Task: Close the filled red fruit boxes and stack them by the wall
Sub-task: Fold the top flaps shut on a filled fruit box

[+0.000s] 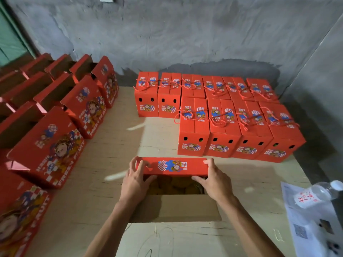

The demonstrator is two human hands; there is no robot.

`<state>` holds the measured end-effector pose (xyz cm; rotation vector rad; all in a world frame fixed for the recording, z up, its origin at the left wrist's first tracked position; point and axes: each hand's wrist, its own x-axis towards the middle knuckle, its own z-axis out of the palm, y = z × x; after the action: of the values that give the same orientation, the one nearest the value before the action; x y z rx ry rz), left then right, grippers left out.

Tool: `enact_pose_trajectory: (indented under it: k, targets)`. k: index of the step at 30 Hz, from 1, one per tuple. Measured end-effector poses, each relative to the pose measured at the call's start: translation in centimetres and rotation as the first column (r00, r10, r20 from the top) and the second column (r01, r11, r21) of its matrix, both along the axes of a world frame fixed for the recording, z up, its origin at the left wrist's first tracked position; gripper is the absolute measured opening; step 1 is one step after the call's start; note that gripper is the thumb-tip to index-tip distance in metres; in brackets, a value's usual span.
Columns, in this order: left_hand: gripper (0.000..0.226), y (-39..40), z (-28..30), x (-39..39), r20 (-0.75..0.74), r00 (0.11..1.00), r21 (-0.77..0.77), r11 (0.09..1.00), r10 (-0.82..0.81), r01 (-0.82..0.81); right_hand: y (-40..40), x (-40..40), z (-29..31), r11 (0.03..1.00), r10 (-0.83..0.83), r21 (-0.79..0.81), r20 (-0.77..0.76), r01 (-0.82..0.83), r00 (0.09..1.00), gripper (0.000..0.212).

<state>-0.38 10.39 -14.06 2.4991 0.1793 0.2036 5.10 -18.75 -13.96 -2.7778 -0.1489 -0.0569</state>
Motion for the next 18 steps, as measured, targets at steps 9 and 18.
enact_pose_trajectory:
  k: [9,18]
  targets:
    - [0.070,-0.2,0.1,-0.6,0.039,0.988,0.142,0.978,0.149,-0.153,-2.5,4.3,5.4,0.921,0.136,-0.351,-0.112,-0.168,0.984,0.066]
    - [0.118,-0.8,2.0,-1.5,-0.172,0.884,0.425,0.842,0.435,-0.332,-1.3,-1.5,2.8,0.868,0.262,0.468,-0.144,-0.168,0.954,0.037]
